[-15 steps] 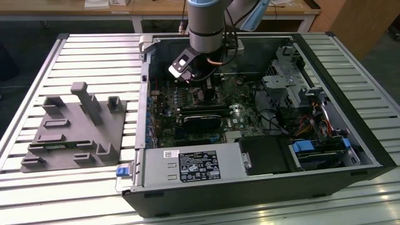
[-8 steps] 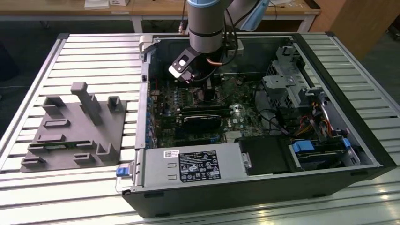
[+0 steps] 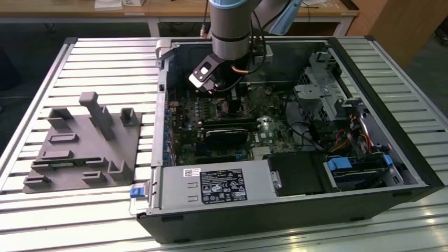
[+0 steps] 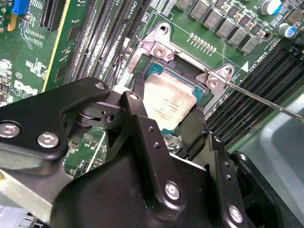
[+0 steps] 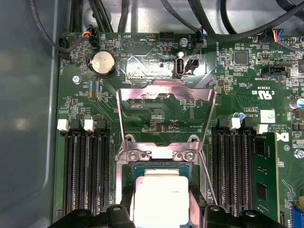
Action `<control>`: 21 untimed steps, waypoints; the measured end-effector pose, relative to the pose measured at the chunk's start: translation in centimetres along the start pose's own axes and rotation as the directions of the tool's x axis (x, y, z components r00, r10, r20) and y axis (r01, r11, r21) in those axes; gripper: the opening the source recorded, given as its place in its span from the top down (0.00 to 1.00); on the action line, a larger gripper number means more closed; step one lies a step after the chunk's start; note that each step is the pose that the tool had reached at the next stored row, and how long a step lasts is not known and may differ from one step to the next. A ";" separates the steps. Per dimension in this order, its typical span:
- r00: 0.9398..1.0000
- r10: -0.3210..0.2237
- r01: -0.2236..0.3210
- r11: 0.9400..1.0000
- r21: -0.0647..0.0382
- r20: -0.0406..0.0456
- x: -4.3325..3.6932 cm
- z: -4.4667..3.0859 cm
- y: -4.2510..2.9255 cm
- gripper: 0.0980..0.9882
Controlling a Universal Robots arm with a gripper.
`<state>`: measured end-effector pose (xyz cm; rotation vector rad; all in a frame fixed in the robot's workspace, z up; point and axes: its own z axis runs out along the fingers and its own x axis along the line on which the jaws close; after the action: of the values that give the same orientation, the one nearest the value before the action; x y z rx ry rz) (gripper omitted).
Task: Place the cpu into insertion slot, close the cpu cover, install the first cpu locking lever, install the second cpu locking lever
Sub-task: 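Place the cpu into insertion slot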
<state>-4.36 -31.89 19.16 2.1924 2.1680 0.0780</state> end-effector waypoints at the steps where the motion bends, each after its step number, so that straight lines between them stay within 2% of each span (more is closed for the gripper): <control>1: 1.000 0.000 0.000 1.000 0.000 0.000 0.00 0.00 0.00 0.50; 9: 1.000 0.000 0.000 1.000 0.000 -0.001 0.01 0.04 0.00 0.49; 10: 1.000 0.000 0.000 1.000 0.000 0.000 0.01 0.03 0.00 0.42; 13: 1.000 0.000 0.000 1.000 0.000 0.000 0.00 -0.03 0.00 0.42; 21: 1.000 0.000 0.000 1.000 0.000 0.000 0.00 -1.03 0.08 0.42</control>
<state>-4.35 -31.89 20.19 2.1925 2.1680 0.0783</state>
